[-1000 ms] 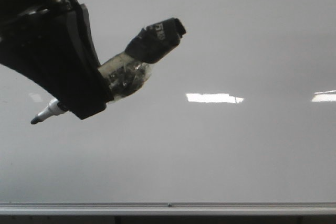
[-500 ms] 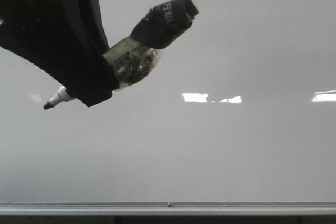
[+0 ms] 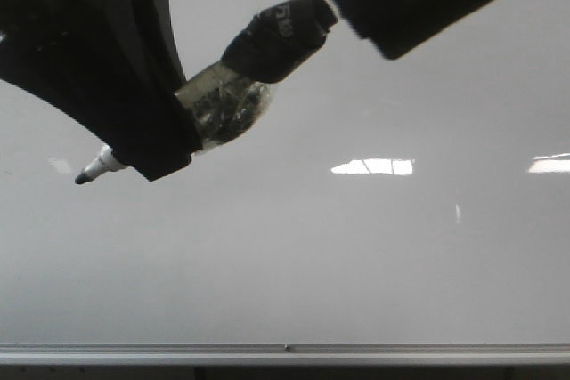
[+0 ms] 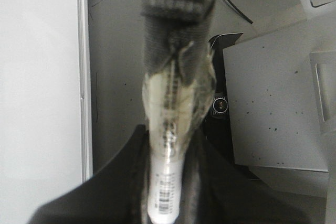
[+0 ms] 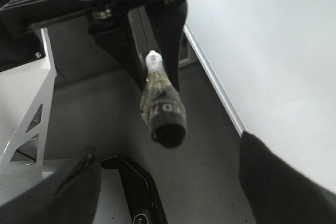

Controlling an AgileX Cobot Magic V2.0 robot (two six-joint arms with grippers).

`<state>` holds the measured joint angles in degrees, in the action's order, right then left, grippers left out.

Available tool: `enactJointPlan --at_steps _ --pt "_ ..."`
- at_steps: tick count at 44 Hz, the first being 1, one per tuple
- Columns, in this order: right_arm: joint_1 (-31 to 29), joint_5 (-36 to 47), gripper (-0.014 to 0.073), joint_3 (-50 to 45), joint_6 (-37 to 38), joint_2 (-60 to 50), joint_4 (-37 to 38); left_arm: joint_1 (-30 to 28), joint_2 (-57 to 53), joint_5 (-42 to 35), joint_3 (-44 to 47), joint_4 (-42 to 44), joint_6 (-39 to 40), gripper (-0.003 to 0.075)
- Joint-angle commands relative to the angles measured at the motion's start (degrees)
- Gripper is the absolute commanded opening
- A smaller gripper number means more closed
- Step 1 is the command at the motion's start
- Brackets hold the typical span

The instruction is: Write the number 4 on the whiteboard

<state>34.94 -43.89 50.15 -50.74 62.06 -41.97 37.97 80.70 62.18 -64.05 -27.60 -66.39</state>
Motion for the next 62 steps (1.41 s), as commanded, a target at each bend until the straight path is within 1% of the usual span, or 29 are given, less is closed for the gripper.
enactJointPlan --at_steps 1,9,14,18,20,22,24,25,30,35,37,43,45,47,49,50,54,57,59,62 --pt "1.8 3.6 0.0570 2.9 -1.3 2.1 -2.8 0.4 -2.1 -0.8 -1.7 -2.6 -0.2 -0.0020" --pt "4.0 7.4 0.0570 3.6 -1.3 6.1 -3.1 0.4 -2.1 -0.8 -1.7 -2.7 -0.2 -0.0020" --pt "4.3 7.5 0.0568 4.0 -1.4 7.8 -3.3 0.4 -2.1 -0.8 -1.7 -2.9 -0.2 -0.0020" --pt "4.3 7.5 0.0540 4.5 -1.4 8.6 -3.5 0.4 -2.1 -0.8 -1.7 -3.9 -0.2 -0.0020" --pt "4.3 7.5 0.0500 4.5 -1.4 8.7 -3.5 0.4 -2.1 -0.8 -1.7 -3.8 -0.2 -0.0020" --pt "4.3 7.5 0.0430 4.7 -1.4 8.7 -3.6 0.4 -2.1 -0.8 -1.7 -3.8 -0.2 -0.0020" --pt "4.3 7.2 0.0357 4.8 -1.4 8.7 -3.6 0.4 -2.1 -0.8 -1.7 -3.8 -0.2 -0.0020" --pt "4.3 6.9 0.0303 4.8 -1.4 8.7 -3.6 0.4 -2.1 -0.8 -1.7 -3.8 -0.2 -0.0020" --pt "4.3 6.4 0.0091 4.8 -1.4 8.7 -3.6 0.4 -2.1 -0.8 -1.7 -3.8 -0.2 -0.0020" --pt "4.3 6.0 -0.0064 4.8 -1.4 8.7 -3.6 0.4 -2.1 -0.8 -1.7 -3.8 -0.2 -0.0020" --pt "4.3 5.9 -0.0116 4.8 -1.4 8.7 -3.6 0.4 -2.1 -0.8 -1.7 -3.8 -0.2 -0.0020" --pt "4.3 5.6 -0.0113 4.8 -1.4 8.6 -2.2 0.4 -2.1 -2.9 -1.7 -3.8 -0.2 -0.0012" --pt "4.2 5.2 -0.0113 4.8 -1.4 8.4 -1.3 0.4 -2.1 -3.9 -1.7 -3.8 -0.2 0.0018" --pt "3.9 4.6 -0.0113 4.8 -1.3 8.1 -0.8 0.4 -2.1 -4.8 -1.7 -3.8 -0.1 0.0088" --pt "3.0 3.9 -0.0113 4.6 -1.0 7.5 -0.6 0.4 -2.1 -5.9 -1.7 -3.8 0.1 0.0178" --pt "2.7 3.8 -0.0113 4.5 -0.7 7.2 -0.6 0.4 -2.1 -6.3 -1.7 -3.8 0.1 0.0248" --pt "0.2 3.8 -0.0113 2.9 -0.2 5.2 -0.6 0.4 -2.1 -8.1 -1.7 -4.1 0.2 0.0468" --pt "-2.1 3.4 -0.0113 1.0 0.0 3.0 -0.6 0.4 -2.1 -8.6 -1.7 -4.1 0.2 0.0573" --pt "-3.6 3.2 -0.0113 -0.3 0.2 1.4 -0.6 0.4 -2.1 -8.8 -1.7 -4.1 0.2 0.0597" --pt "-7.1 2.9 -0.0113 -3.1 0.5 -2.0 -0.6 0.4 -2.1 -8.8 -1.7 -4.1 0.2 0.0598"
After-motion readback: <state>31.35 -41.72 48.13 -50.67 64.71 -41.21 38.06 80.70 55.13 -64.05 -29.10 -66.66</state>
